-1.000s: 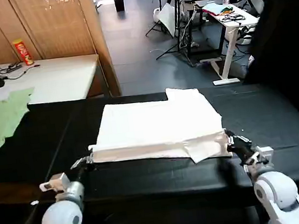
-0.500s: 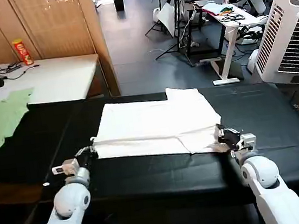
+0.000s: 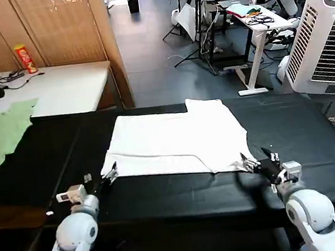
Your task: Fold and organize the clothes.
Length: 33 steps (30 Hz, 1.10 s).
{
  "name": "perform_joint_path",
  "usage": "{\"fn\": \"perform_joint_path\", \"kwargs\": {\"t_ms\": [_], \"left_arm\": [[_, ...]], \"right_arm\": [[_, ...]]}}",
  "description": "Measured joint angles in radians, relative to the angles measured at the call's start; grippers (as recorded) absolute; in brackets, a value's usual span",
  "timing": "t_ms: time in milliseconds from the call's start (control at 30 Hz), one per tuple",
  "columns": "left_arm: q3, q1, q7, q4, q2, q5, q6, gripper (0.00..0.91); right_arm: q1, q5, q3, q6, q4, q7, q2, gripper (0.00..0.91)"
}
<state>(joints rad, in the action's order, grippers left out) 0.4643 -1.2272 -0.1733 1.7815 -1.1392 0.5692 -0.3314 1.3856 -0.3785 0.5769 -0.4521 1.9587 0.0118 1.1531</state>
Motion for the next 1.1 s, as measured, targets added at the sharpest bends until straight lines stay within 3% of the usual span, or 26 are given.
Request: {"fn": "perform_joint_path", "kwargs": {"t_ms": [100, 133, 167, 200, 233, 267, 300, 333, 500, 667, 900, 1100], "left_arm": [[0.006, -0.013, 0.005, -0.006, 0.003, 0.009, -0.003, 0.858], [0.006, -0.015, 0.007, -0.008, 0.004, 0.013, -0.005, 0.741], [0.007, -0.016, 0.009, -0.009, 0.004, 0.017, -0.006, 0.692], [0.008, -0.016, 0.012, -0.011, 0.004, 0.019, -0.006, 0.527], [0.008, -0.016, 0.014, -0.013, 0.004, 0.021, -0.006, 0.273], [0.008, -0.014, 0.014, -0.015, 0.004, 0.024, -0.007, 0.137], [0.009, -0.011, 0.014, -0.018, 0.004, 0.031, -0.01, 0.059], [0.009, -0.009, 0.014, -0.021, 0.005, 0.037, -0.012, 0.02], [0.012, -0.01, 0.015, -0.025, 0.009, 0.044, -0.018, 0.0], [0.015, -0.031, 0.014, -0.006, 0.02, 0.039, -0.025, 0.0], [0.018, -0.094, -0.016, 0.055, 0.049, -0.025, -0.043, 0.0], [0.046, -0.197, -0.042, 0.148, 0.088, -0.028, -0.068, 0.0]], "right_arm": [[0.0, 0.0, -0.001, 0.002, -0.007, 0.002, 0.003, 0.751], [0.0, 0.0, -0.001, 0.003, -0.011, 0.002, 0.003, 0.692], [0.0, 0.001, -0.001, 0.003, -0.014, 0.002, 0.004, 0.653], [0.0, 0.001, -0.001, 0.004, -0.017, 0.002, 0.004, 0.507], [0.001, 0.002, -0.001, 0.004, -0.019, 0.002, 0.004, 0.439], [0.001, 0.003, -0.001, 0.004, -0.022, 0.002, 0.003, 0.283], [0.001, 0.003, -0.002, 0.004, -0.024, 0.002, 0.003, 0.215], [0.001, 0.003, -0.003, 0.004, -0.026, 0.002, 0.002, 0.088], [0.003, 0.001, -0.013, -0.003, -0.016, -0.01, -0.004, 0.068], [0.023, -0.017, -0.001, -0.05, 0.016, -0.049, -0.019, 0.059], [0.113, -0.033, 0.036, -0.137, 0.118, -0.077, -0.043, 0.049], [0.231, -0.011, 0.067, -0.157, 0.208, -0.072, -0.034, 0.059]]}}
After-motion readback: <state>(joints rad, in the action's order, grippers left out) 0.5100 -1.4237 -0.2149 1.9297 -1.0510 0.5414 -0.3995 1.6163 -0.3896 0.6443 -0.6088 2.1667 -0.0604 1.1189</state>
